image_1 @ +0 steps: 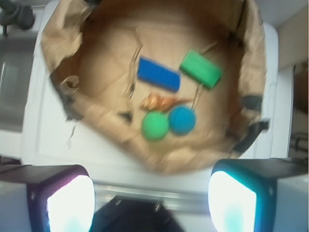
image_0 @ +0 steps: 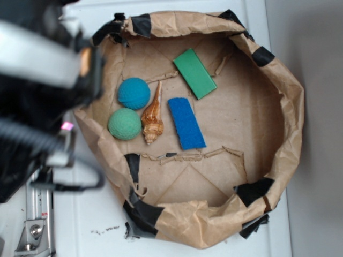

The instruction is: Grab the green block.

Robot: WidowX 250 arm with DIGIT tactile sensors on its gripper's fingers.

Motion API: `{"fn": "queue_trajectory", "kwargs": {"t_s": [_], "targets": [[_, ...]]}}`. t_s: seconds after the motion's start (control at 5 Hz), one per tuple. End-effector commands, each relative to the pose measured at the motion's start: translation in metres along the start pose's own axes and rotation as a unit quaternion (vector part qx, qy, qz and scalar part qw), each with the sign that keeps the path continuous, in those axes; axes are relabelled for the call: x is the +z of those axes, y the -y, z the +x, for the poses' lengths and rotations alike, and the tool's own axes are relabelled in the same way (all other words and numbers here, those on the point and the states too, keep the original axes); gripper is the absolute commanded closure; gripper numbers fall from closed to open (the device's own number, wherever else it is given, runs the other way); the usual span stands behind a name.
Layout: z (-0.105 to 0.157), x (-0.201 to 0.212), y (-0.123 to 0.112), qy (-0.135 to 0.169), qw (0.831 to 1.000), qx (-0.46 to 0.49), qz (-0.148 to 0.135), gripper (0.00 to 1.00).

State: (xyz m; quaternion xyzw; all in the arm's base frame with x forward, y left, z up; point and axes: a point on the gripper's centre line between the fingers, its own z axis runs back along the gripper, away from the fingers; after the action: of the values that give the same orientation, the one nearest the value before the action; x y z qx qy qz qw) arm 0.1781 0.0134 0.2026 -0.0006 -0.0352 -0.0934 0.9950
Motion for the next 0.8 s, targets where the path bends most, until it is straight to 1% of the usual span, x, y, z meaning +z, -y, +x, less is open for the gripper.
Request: {"fn": "queue_trajectory", "kwargs": {"t_s": [0.0, 0.2, 0.4, 0.6], "targets": [[0.035, -0.052, -0.045, 0.05, 0.992, -0.117, 0.013, 0.0], [0.053, -0.052, -0.042, 0.082, 0.988, -0.121, 0.039, 0.0], [0.056, -0.037, -0.019, 0.111, 0.984, -0.134, 0.026, 0.0], [0.056, -0.037, -0.019, 0.111, 0.984, -0.134, 0.026, 0.0]]}}
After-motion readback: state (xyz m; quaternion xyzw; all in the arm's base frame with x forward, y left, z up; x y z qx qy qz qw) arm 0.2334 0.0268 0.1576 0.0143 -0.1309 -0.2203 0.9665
